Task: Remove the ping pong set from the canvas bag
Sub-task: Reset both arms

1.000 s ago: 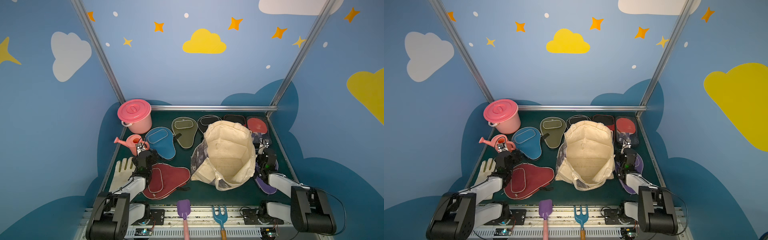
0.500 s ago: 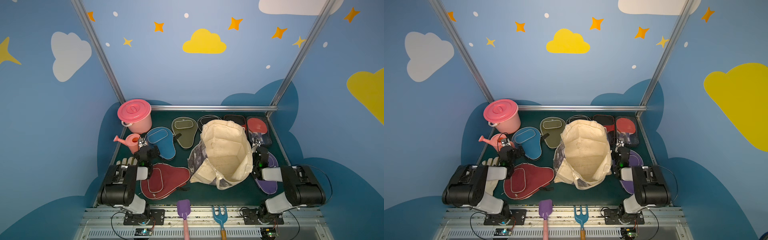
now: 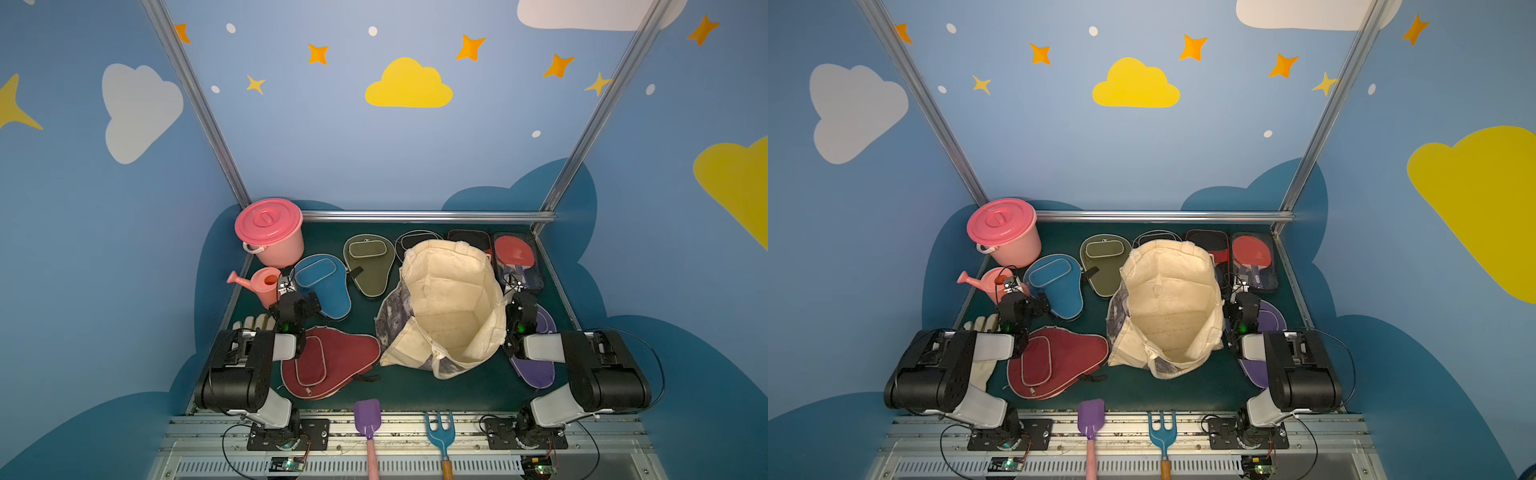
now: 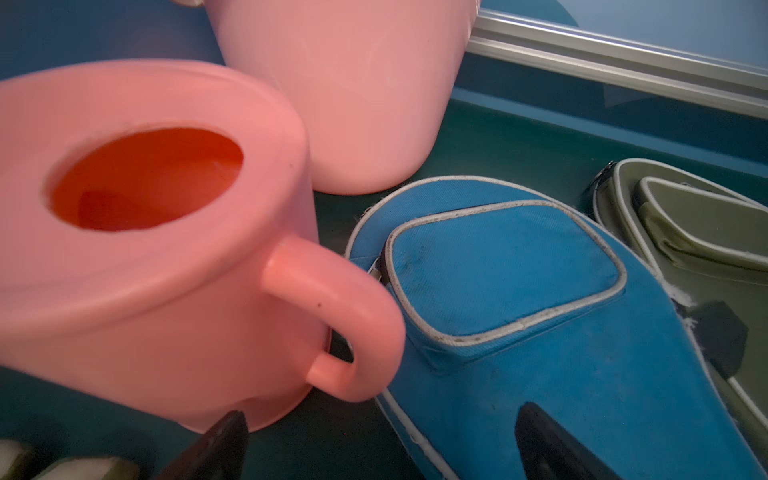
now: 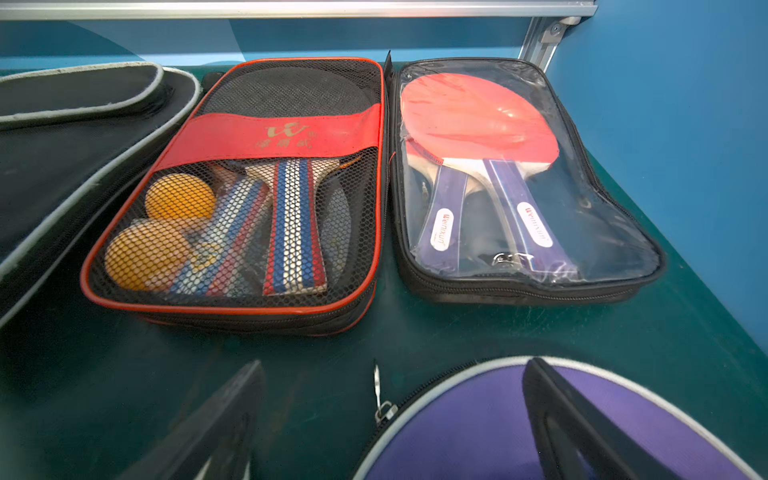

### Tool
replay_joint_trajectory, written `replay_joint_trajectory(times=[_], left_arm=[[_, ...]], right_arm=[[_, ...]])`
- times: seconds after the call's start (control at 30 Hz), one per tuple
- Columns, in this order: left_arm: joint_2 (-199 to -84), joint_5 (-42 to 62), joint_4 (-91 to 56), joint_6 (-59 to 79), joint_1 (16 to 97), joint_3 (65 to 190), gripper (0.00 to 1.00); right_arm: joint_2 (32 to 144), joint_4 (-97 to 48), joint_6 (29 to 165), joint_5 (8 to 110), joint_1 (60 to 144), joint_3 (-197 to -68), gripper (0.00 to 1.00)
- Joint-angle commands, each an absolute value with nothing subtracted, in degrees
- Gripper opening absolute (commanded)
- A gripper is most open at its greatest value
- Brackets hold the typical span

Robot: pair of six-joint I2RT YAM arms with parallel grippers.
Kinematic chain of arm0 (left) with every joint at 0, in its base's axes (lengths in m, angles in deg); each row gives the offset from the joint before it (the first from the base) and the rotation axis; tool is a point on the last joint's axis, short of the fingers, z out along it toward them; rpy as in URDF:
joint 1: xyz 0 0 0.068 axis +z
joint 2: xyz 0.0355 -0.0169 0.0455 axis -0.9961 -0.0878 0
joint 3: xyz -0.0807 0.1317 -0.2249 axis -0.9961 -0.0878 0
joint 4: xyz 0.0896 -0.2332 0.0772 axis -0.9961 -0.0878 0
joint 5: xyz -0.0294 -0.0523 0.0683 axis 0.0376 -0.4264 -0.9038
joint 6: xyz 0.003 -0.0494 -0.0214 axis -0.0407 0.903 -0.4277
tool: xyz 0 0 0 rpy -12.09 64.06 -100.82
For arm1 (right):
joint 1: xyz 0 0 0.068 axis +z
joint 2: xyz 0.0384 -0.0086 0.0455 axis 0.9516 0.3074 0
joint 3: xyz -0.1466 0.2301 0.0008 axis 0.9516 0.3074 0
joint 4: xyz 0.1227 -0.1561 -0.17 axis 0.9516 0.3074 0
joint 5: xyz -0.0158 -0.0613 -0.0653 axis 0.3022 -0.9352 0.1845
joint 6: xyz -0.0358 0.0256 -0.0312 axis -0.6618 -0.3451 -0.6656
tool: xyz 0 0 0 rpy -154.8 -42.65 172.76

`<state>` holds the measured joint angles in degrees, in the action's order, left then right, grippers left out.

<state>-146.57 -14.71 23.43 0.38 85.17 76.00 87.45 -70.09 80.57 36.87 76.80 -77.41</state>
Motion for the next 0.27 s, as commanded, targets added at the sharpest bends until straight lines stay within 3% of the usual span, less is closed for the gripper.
replay_joint_trajectory(times=[0.0,0.23], left_arm=[[-145.75,-14.66,23.73,-0.29,85.06,77.27,1.0],[-145.77,-14.66,23.52,-0.45,85.05,77.38,1.0]], right_arm=[[86.79,-70.1,80.76,37.28,76.67,-78.63,0.95],[86.68,-70.05,80.77,37.46,76.66,-78.57,0.95]])
